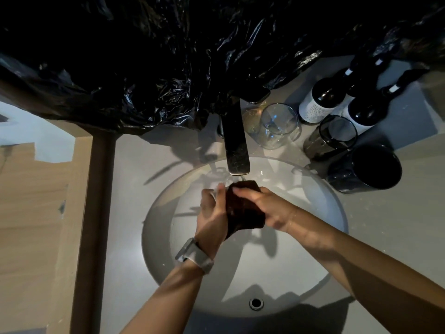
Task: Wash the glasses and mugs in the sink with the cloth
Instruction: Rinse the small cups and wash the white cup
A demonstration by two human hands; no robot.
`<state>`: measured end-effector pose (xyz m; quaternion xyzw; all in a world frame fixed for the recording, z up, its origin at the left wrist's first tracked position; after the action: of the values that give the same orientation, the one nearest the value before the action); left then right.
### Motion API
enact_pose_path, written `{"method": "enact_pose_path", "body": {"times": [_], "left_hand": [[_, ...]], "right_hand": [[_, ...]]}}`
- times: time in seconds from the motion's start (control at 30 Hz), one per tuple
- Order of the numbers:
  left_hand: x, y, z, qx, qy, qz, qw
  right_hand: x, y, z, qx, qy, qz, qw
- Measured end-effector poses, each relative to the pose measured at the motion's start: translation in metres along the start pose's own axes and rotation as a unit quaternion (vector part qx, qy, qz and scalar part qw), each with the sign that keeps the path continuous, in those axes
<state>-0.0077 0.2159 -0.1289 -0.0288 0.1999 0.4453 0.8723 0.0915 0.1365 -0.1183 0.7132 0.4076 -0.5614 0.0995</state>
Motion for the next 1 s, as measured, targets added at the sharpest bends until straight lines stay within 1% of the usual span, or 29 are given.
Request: {"method": "enact_pose_path", "body": {"times": [0.03,0.07,0.1,0.13,0.17,0.2,0.23,0.27,0.3,0.33,0.37,0.4,0.43,0.47,0.53,0.57,0.63,0.7,0.73,0.8,0.83,0.87,0.9,0.97,1.0], "left_hand": [[-0.002,0.004,0.004,0.040,-0.037,0.007,0.998],[-0.002,0.006,0.004,0.058,-0.052,0.005,0.997],[0.001,0.007,0.001,0.070,-0.051,0.006,0.996],[0.006,0.006,-0.006,0.085,-0.030,-0.009,0.996],[0.009,0.004,-0.009,0.075,0.007,-0.024,0.997],[0.013,0.001,-0.019,0.010,0.055,-0.050,0.997],[0.012,-0.005,-0.023,-0.089,0.101,-0.079,0.988],[0.008,-0.009,-0.025,-0.169,0.135,-0.113,0.970],[0.006,-0.012,-0.026,-0.221,0.151,-0.145,0.952],[0.004,-0.011,-0.024,-0.214,0.164,-0.171,0.948],[0.002,-0.010,-0.022,-0.202,0.181,-0.171,0.947],[0.001,-0.006,-0.023,-0.186,0.195,-0.153,0.951],[-0.001,-0.004,-0.022,-0.176,0.201,-0.141,0.953],[-0.004,-0.006,-0.022,-0.184,0.214,-0.150,0.948],[-0.013,-0.009,-0.017,-0.213,0.242,-0.162,0.933],[-0.016,-0.012,-0.013,-0.238,0.235,-0.169,0.927],[-0.014,-0.013,-0.008,-0.242,0.182,-0.167,0.938],[-0.013,-0.013,0.000,-0.174,0.095,-0.143,0.970],[-0.010,-0.009,-0.001,-0.119,0.052,-0.109,0.986],[-0.008,-0.002,0.004,-0.059,0.002,-0.044,0.997],[-0.005,-0.003,0.003,-0.058,0.007,-0.032,0.998],[-0.003,-0.004,0.004,-0.067,0.030,-0.029,0.997],[-0.001,-0.004,0.003,-0.090,0.071,-0.036,0.993],[-0.002,-0.010,0.003,-0.174,0.185,-0.083,0.964],[-0.002,-0.013,0.007,-0.207,0.222,-0.118,0.946]], "right_hand": [[0.001,-0.002,0.001,0.027,-0.021,-0.014,0.999],[0.001,-0.006,0.000,0.044,-0.028,-0.027,0.998],[0.002,-0.007,-0.001,0.044,-0.015,-0.028,0.999],[0.000,-0.008,-0.004,0.033,0.009,-0.023,0.999],[-0.001,-0.007,-0.005,-0.002,0.043,-0.004,0.999],[-0.006,-0.007,-0.007,-0.051,0.080,0.014,0.995],[-0.010,-0.007,-0.010,-0.116,0.123,0.031,0.985],[-0.016,-0.009,-0.012,-0.179,0.156,0.037,0.971],[-0.020,-0.011,-0.011,-0.239,0.185,0.028,0.953],[-0.024,-0.015,-0.010,-0.297,0.204,0.014,0.933],[-0.026,-0.018,-0.007,-0.351,0.210,0.006,0.912],[-0.030,-0.022,-0.005,-0.396,0.225,0.000,0.890],[-0.031,-0.021,-0.003,-0.426,0.238,-0.002,0.873],[-0.033,-0.021,-0.004,-0.432,0.245,0.007,0.868],[-0.033,-0.016,-0.006,-0.378,0.242,0.031,0.893],[-0.031,-0.012,-0.008,-0.331,0.238,0.041,0.912],[-0.031,-0.008,-0.011,-0.214,0.203,0.050,0.954],[-0.027,-0.003,-0.010,-0.112,0.147,0.057,0.981],[-0.026,-0.004,-0.009,-0.068,0.115,0.054,0.990],[-0.024,-0.008,-0.010,-0.030,0.087,0.044,0.995],[-0.020,-0.010,-0.011,-0.033,0.089,0.043,0.995],[-0.017,-0.011,-0.013,-0.044,0.094,0.048,0.993],[-0.014,-0.010,-0.016,-0.067,0.111,0.055,0.990],[-0.013,-0.012,-0.025,-0.135,0.172,0.047,0.975],[-0.014,-0.013,-0.029,-0.184,0.209,0.030,0.960]]}}
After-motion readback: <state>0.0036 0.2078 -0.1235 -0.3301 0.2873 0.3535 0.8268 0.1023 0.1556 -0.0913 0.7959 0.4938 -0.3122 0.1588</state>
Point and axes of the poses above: each hand's wrist, its own x-axis towards the middle knuckle, its own y-axis out of the back of the hand, z = x × y, the point moved 7 cm from there along x, towards the middle knuckle, and after that the axes turned 12 degrees about -y, right-handed, at the moved point
